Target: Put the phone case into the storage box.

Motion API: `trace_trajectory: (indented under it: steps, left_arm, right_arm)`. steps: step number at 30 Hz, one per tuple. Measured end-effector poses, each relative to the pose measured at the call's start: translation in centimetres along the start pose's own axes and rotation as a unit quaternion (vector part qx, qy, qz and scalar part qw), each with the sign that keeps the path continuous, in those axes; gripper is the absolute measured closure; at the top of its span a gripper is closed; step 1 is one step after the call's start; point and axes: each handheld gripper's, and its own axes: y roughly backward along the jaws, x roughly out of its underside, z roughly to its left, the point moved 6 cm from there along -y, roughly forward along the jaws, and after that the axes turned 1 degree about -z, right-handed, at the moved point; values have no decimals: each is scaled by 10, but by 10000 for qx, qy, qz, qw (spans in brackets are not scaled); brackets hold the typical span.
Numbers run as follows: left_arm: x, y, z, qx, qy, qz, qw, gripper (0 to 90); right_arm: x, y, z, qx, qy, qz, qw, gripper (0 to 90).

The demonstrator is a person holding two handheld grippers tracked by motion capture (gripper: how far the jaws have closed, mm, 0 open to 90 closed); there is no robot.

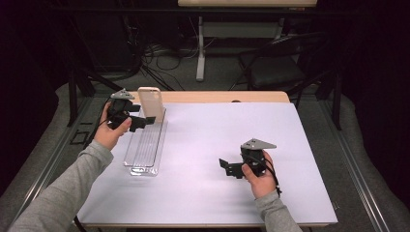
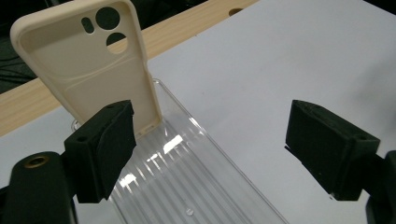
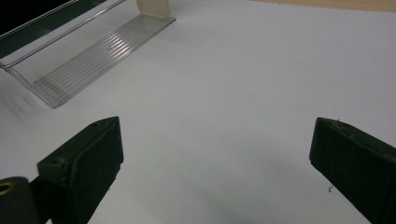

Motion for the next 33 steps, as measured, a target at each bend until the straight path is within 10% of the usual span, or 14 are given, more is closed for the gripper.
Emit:
trace_trajectory:
  steps: [17, 33]
  left_arm:
    - [-2, 1, -27, 296, 125, -331, 9989, 152]
    - [10, 7, -58, 327, -205, -418, 9984, 134]
  right_arm:
    - [-8, 16, -10, 10, 88, 4, 10000, 0]
    - [-8, 21, -15, -66, 117, 68, 9999, 0]
